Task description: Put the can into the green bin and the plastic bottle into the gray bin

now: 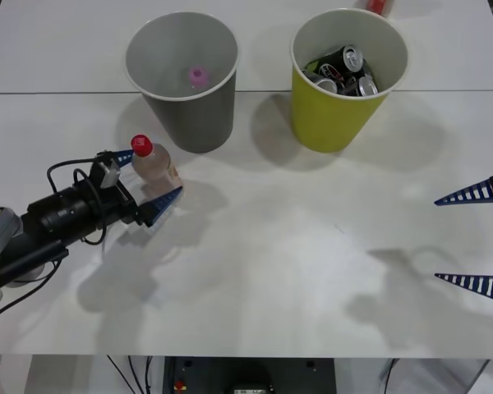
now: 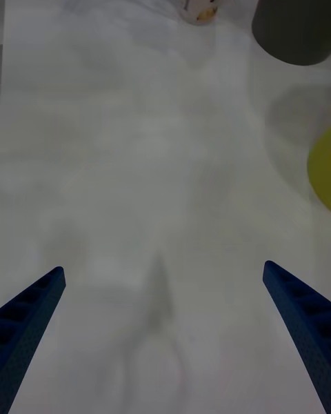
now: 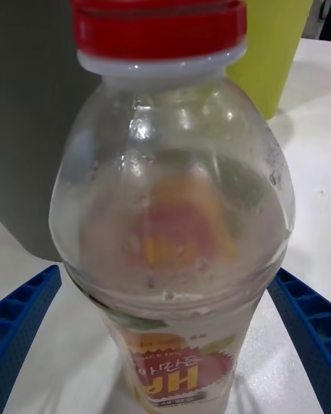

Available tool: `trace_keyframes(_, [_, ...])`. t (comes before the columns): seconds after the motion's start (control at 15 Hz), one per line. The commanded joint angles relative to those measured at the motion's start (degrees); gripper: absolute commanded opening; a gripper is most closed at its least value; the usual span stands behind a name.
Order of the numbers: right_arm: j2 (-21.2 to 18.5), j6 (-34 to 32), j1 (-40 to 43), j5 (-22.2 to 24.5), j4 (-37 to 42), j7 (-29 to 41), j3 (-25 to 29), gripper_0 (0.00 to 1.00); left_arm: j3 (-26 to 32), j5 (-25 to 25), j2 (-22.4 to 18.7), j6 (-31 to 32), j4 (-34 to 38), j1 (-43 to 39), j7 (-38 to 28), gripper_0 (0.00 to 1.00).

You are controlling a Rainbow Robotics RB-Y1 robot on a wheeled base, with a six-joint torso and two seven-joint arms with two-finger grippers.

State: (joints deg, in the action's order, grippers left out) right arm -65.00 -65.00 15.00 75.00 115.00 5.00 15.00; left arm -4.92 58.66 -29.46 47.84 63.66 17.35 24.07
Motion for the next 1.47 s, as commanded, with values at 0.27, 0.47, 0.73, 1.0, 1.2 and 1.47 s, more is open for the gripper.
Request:
trace_keyframes(0.27, [0.0,0.0,0.0,0.0,0.0,0.0,0.0,1.00,0.0,1.3,1.9,-1.3,-0.5,0.9,-0.4,0.93])
trace_keyframes(0.47, [0.0,0.0,0.0,0.0,0.0,0.0,0.0,1.00,0.0,1.3,1.9,-1.1,-0.4,0.9,-0.4,0.00])
trace_keyframes(0.73, [0.0,0.0,0.0,0.0,0.0,0.0,0.0,1.00,0.0,1.2,1.7,-0.4,-0.4,0.8,-0.5,0.00])
trace_keyframes(1.0, [0.0,0.0,0.0,0.0,0.0,0.0,0.0,1.00,0.1,0.3,-0.6,2.3,-0.1,0.8,-1.4,0.00])
trace_keyframes(1.2, [0.0,0.0,0.0,0.0,0.0,0.0,0.0,1.00,0.0,-0.6,-4.8,6.0,0.9,0.1,-4.6,0.00])
trace_keyframes(1.47, [0.0,0.0,0.0,0.0,0.0,0.0,0.0,1.00,1.9,5.6,-11.1,6.2,15.4,-7.4,-23.3,0.00])
